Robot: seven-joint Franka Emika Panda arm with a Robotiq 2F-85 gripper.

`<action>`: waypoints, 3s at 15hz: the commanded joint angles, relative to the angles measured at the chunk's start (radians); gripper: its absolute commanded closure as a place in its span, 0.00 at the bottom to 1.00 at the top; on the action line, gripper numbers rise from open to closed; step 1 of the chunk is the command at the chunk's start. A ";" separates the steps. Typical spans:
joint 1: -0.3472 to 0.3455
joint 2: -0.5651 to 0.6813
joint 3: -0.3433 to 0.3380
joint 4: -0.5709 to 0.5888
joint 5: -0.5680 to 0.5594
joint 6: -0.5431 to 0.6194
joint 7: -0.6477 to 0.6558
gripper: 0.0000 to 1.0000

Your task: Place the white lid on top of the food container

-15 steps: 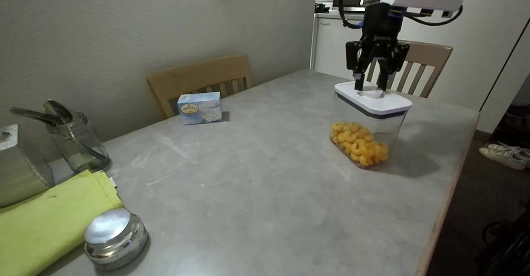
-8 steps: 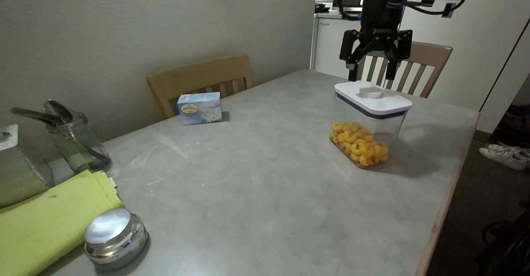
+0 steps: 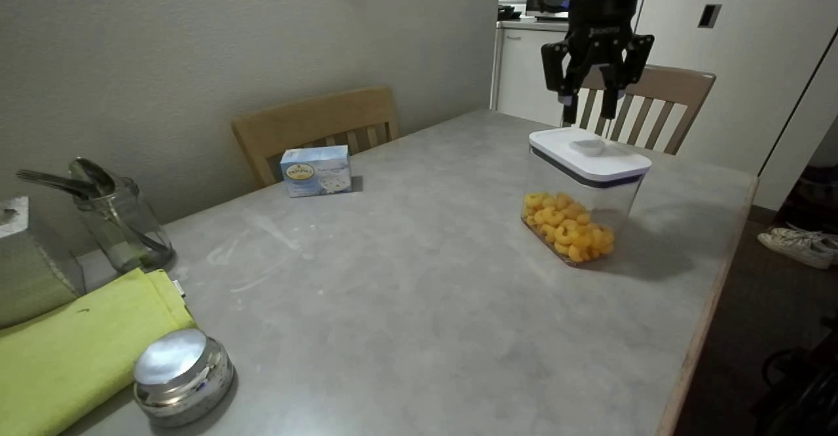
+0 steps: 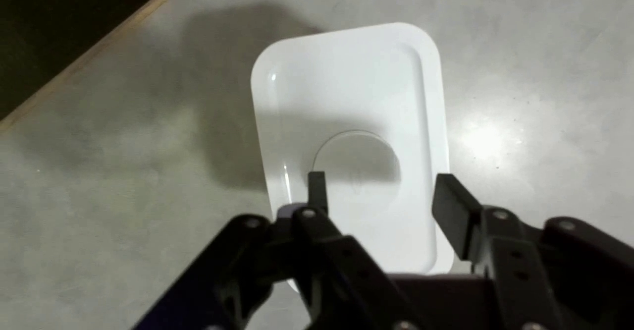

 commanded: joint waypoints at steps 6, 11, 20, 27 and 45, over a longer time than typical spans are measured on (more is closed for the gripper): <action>0.000 0.014 -0.003 -0.053 -0.090 0.039 0.045 1.00; 0.011 0.070 0.002 -0.072 -0.079 0.087 0.081 1.00; 0.054 0.076 -0.001 -0.052 -0.170 0.034 0.203 1.00; 0.109 -0.026 0.029 0.066 -0.497 -0.267 0.325 1.00; 0.097 -0.061 0.072 0.078 -0.367 -0.023 0.209 0.47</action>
